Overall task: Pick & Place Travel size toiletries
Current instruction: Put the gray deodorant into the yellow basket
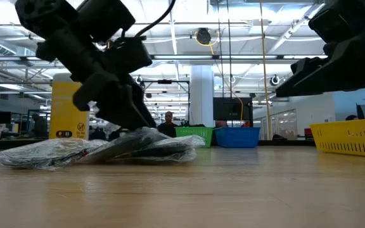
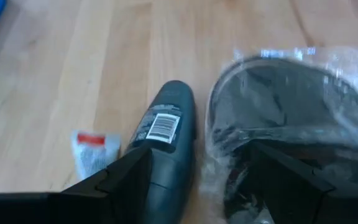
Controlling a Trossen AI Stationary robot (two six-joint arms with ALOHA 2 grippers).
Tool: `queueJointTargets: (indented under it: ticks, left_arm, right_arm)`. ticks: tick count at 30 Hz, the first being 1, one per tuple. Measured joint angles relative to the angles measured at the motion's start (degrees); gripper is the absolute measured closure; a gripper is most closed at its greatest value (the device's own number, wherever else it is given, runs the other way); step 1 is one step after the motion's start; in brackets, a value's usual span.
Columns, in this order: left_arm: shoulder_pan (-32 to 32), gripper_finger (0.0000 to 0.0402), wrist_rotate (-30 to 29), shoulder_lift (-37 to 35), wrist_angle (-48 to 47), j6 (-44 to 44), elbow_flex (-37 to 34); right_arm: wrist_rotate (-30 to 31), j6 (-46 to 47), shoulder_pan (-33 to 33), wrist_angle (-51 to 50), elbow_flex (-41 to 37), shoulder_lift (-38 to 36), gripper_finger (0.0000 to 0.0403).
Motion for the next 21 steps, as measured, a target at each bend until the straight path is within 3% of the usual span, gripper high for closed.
queueJointTargets:
  ticks: [7, 18, 21]
  left_arm:
    - [0.0, 0.0133, 3.3, 2.2, 4.4, 0.6, 0.0]
    - [0.0, 0.0134, 2.5, 3.2, 6.9, -2.8, -0.1]
    - [0.0, 0.015, 2.4, 3.7, 9.4, -2.8, -0.1]
  right_arm:
    - [0.0, 1.5, 0.0, -0.2, 0.0, 0.0, 0.019]
    - [0.0, 1.5, 0.0, 0.2, 0.0, 0.0, 0.019]
    - [0.0, 1.7, 0.0, 0.2, 0.0, 0.0, 0.019]
